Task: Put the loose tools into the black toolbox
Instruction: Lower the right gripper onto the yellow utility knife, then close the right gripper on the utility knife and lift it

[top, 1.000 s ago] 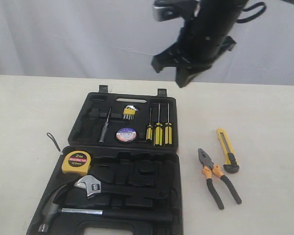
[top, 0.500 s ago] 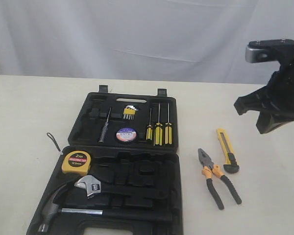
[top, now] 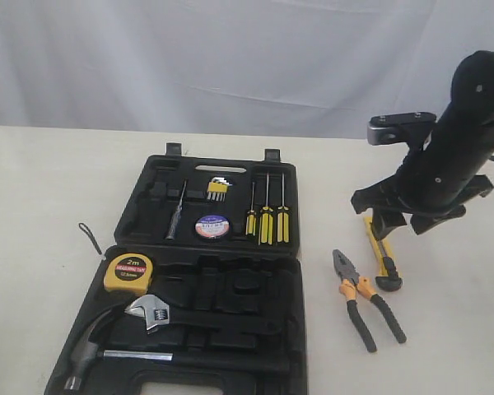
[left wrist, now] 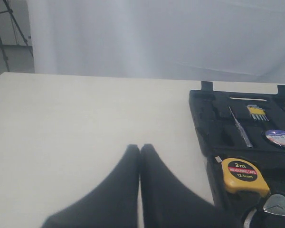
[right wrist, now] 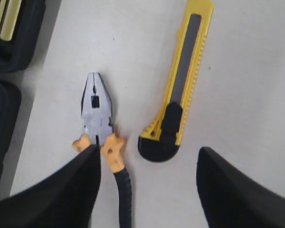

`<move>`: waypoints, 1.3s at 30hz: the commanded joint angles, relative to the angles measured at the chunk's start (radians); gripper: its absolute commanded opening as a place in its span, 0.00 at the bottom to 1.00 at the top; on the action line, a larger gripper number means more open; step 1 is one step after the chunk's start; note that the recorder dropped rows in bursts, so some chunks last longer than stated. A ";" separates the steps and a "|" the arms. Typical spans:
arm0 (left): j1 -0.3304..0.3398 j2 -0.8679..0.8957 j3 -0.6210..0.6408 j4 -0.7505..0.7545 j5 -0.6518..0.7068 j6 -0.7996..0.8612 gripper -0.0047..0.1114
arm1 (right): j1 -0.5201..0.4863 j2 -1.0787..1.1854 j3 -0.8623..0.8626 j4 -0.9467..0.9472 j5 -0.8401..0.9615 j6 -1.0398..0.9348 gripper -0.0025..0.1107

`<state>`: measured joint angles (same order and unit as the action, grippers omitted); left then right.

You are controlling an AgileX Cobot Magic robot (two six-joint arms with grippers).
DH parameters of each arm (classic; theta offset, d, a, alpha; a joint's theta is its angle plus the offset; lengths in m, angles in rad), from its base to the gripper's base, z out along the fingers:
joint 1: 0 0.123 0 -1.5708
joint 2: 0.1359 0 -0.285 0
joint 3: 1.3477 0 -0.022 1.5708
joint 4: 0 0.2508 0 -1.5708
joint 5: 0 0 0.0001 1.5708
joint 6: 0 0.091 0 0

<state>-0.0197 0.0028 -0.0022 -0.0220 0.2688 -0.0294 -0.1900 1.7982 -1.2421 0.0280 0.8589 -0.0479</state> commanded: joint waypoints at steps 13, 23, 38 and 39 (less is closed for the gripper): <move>-0.002 -0.003 0.002 0.000 -0.001 0.000 0.04 | -0.045 0.242 -0.205 -0.018 0.112 0.026 0.52; -0.002 -0.003 0.002 0.000 -0.001 0.000 0.04 | -0.087 0.293 -0.205 0.060 0.091 -0.051 0.52; -0.002 -0.003 0.002 0.000 -0.001 0.000 0.04 | -0.084 0.368 -0.209 0.074 0.080 -0.063 0.43; -0.002 -0.003 0.002 0.000 -0.001 0.000 0.04 | -0.084 0.368 -0.209 0.074 0.080 -0.071 0.35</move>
<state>-0.0197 0.0028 -0.0022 -0.0220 0.2688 -0.0294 -0.2707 2.1605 -1.4460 0.0985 0.9432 -0.1014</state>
